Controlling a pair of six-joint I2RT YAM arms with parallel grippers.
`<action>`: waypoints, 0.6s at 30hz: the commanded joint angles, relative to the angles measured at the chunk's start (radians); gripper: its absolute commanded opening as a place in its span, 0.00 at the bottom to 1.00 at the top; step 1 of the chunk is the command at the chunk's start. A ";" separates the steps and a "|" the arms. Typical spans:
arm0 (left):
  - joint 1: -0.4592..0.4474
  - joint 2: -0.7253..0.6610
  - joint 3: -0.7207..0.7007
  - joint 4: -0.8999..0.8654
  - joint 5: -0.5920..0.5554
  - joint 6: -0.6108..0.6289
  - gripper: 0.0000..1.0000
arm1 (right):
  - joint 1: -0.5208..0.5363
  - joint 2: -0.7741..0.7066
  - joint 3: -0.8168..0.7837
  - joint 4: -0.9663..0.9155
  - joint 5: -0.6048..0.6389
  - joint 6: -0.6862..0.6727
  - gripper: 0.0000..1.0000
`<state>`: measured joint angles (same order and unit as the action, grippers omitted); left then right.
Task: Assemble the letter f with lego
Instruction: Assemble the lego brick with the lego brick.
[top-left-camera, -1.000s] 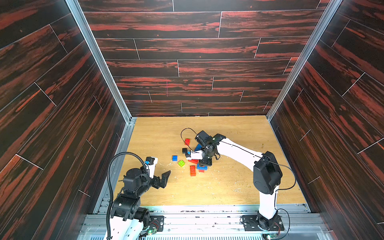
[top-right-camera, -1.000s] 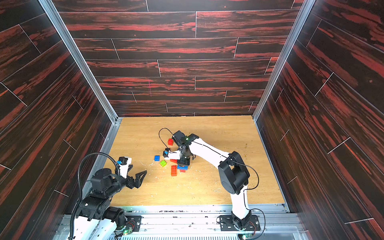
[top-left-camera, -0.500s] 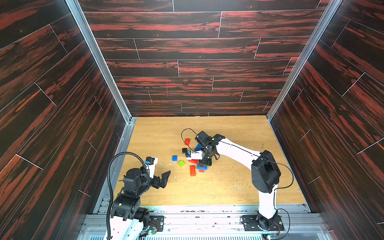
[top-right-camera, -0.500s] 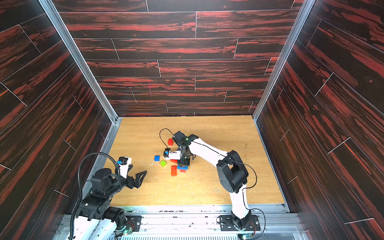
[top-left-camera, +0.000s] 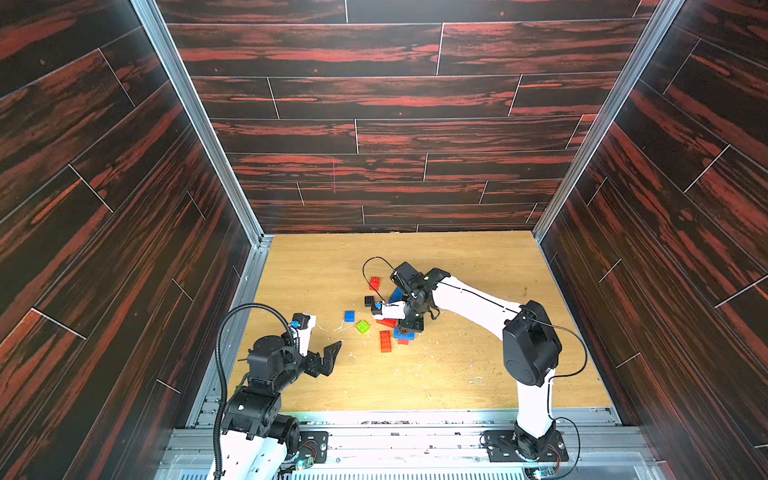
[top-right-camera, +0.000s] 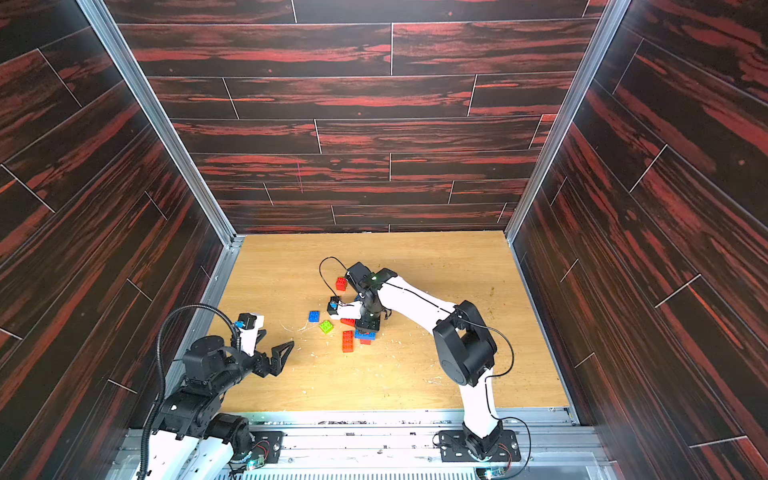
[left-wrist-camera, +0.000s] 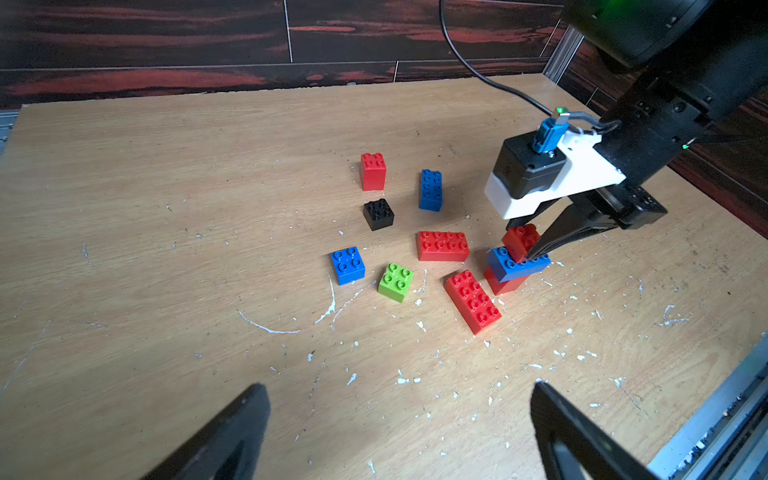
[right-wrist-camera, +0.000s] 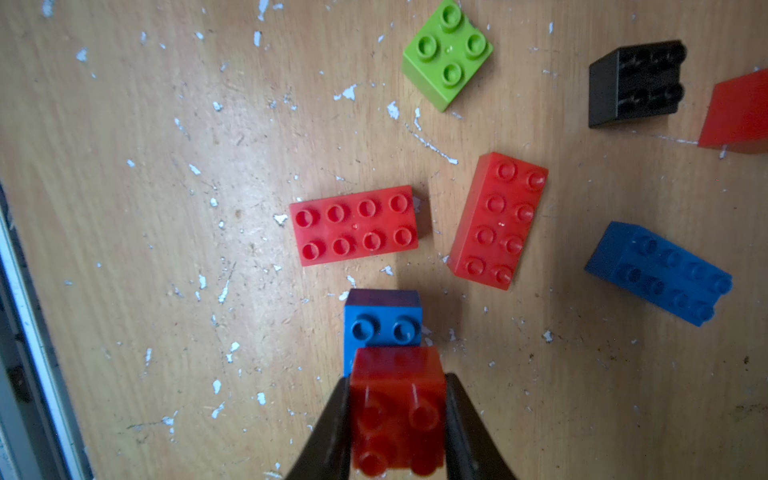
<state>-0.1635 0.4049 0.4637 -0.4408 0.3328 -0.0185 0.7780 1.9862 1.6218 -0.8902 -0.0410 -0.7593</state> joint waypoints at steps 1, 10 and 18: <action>-0.003 0.005 0.003 0.002 0.001 0.005 1.00 | -0.002 0.007 -0.023 -0.035 -0.016 0.009 0.24; -0.003 0.003 0.004 0.002 0.001 0.005 1.00 | -0.003 0.003 -0.025 -0.041 -0.020 0.018 0.24; -0.003 0.003 0.004 0.002 0.000 0.005 1.00 | -0.001 -0.012 -0.043 -0.043 -0.022 0.031 0.23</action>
<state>-0.1635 0.4053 0.4637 -0.4412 0.3328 -0.0185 0.7776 1.9800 1.6104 -0.8902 -0.0502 -0.7410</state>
